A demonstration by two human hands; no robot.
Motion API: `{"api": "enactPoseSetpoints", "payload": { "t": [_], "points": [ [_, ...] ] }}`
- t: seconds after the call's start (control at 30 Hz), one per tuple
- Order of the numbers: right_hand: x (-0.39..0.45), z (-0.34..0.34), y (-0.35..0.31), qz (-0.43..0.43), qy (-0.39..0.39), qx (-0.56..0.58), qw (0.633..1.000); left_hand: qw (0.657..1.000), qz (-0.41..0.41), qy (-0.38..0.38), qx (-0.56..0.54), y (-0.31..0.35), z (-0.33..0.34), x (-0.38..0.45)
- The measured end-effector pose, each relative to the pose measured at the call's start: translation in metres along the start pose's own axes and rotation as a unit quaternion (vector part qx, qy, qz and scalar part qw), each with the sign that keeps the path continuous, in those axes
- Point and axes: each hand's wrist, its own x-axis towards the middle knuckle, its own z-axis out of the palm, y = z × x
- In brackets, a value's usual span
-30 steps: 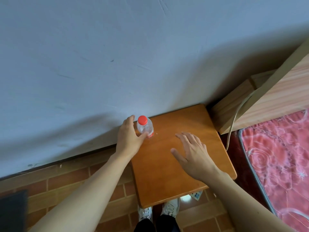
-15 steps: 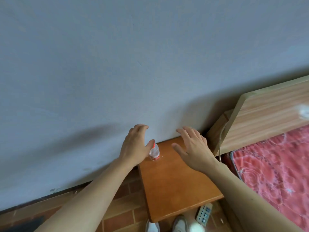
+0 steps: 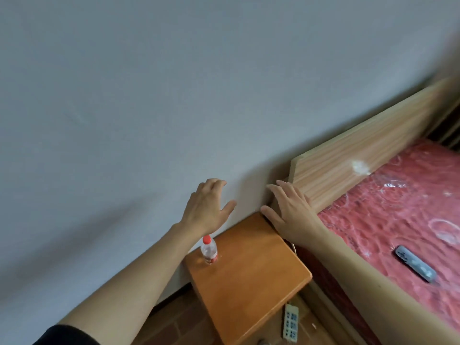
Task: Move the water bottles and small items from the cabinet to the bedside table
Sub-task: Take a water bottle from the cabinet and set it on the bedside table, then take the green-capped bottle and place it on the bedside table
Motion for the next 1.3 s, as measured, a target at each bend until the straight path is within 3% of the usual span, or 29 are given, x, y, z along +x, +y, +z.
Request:
{"api": "enactPoseSetpoints", "payload": {
  "t": [0.3, 0.57, 0.87, 1.13, 1.3],
  "points": [
    [-0.091, -0.055, -0.015, 0.168, 0.091, -0.038, 0.981, 0.979, 0.197, -0.023, -0.048, 0.069, -0.010, 0.019],
    [-0.220, -0.090, -0.018, 0.332, 0.159, -0.078, 0.926, 0.917, 0.382, -0.073, -0.089, 0.176, 0.001, -0.021],
    [-0.447, -0.093, -0.073, 0.525, 0.248, -0.091, 0.809, 0.803, 0.556, -0.142, -0.158, 0.308, 0.004, -0.186],
    [-0.615, -0.048, -0.190, 0.620, 0.333, -0.075, 0.706, 0.695, 0.690, -0.178, -0.096, 0.324, -0.016, -0.375],
    [-0.694, -0.022, -0.261, 0.677, 0.354, -0.077, 0.641, 0.638, 0.738, -0.187, -0.114, 0.337, -0.035, -0.472]
  ]
}}
